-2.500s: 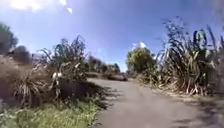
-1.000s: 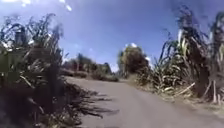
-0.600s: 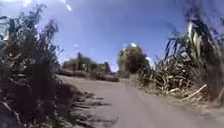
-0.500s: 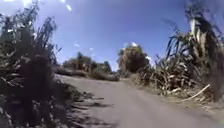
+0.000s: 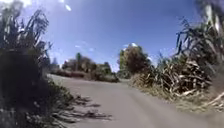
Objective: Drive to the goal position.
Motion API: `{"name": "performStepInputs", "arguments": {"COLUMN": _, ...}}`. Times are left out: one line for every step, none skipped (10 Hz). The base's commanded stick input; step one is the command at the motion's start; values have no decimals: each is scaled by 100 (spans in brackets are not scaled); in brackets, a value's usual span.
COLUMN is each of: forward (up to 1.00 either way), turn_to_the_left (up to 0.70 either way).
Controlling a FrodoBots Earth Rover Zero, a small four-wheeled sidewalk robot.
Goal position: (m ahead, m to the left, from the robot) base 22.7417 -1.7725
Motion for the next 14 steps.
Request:
{"name": "performStepInputs", "arguments": {"forward": 100, "turn_to_the_left": 36}}
{"name": "performStepInputs", "arguments": {"forward": 100, "turn_to_the_left": 32}}
{"name": "performStepInputs", "arguments": {"forward": 100, "turn_to_the_left": 0}}
{"name": "performStepInputs", "arguments": {"forward": 100, "turn_to_the_left": 0}}
{"name": "performStepInputs", "arguments": {"forward": 100, "turn_to_the_left": 0}}
{"name": "performStepInputs", "arguments": {"forward": 100, "turn_to_the_left": 0}}
{"name": "performStepInputs", "arguments": {"forward": 100, "turn_to_the_left": 0}}
{"name": "performStepInputs", "arguments": {"forward": 100, "turn_to_the_left": 0}}
{"name": "performStepInputs", "arguments": {"forward": 100, "turn_to_the_left": 0}}
{"name": "performStepInputs", "arguments": {"forward": 100, "turn_to_the_left": 0}}
{"name": "performStepInputs", "arguments": {"forward": 100, "turn_to_the_left": 0}}
{"name": "performStepInputs", "arguments": {"forward": 100, "turn_to_the_left": 0}}
{"name": "performStepInputs", "arguments": {"forward": 100, "turn_to_the_left": 0}}
{"name": "performStepInputs", "arguments": {"forward": 100, "turn_to_the_left": 0}}
